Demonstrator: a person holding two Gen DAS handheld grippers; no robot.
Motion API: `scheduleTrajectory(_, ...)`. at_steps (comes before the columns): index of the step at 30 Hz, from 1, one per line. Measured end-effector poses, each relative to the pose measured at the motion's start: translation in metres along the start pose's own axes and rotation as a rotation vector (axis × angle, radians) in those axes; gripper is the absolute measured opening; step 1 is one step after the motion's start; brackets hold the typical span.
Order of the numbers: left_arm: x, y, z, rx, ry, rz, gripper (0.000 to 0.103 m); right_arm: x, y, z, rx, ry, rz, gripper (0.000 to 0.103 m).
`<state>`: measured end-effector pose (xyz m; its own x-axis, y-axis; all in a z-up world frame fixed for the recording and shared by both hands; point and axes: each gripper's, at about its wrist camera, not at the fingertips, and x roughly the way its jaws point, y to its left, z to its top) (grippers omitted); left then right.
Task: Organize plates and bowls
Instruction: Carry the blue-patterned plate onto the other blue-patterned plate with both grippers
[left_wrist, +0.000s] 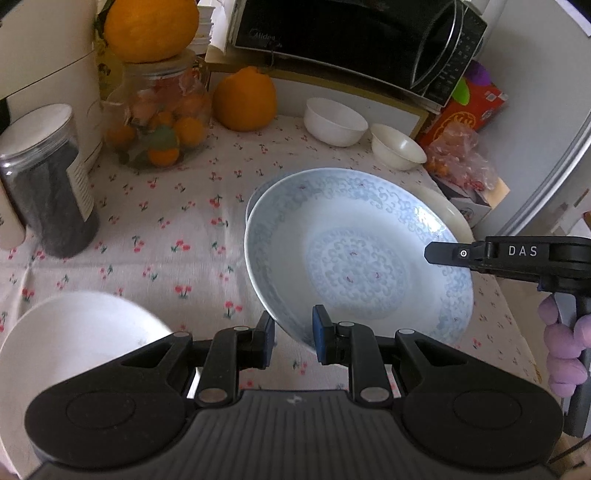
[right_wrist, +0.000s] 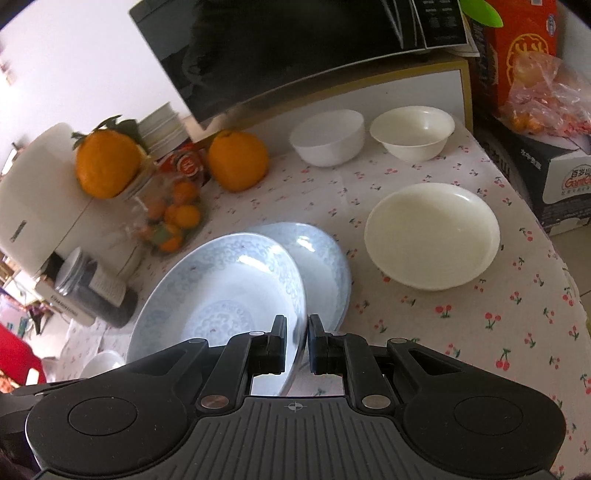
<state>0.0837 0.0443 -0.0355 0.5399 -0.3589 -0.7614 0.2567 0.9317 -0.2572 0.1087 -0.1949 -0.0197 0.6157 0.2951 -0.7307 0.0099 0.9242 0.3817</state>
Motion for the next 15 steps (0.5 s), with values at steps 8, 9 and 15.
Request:
scheduleTrajectory(8, 0.02, 0.002, 0.011, -0.016, 0.009, 0.023, 0.019, 0.019, -0.006, 0.008, 0.013, -0.002, -0.03, 0.012)
scheduleTrajectory(9, 0.022, 0.002, 0.012, -0.018, 0.008, 0.026, 0.019, 0.021, -0.007, 0.008, 0.015, -0.003, -0.032, 0.012)
scheduleTrajectory(15, 0.029, 0.0, 0.017, -0.011, -0.005, 0.057, 0.019, 0.033, -0.008, 0.012, 0.026, -0.005, -0.048, 0.012)
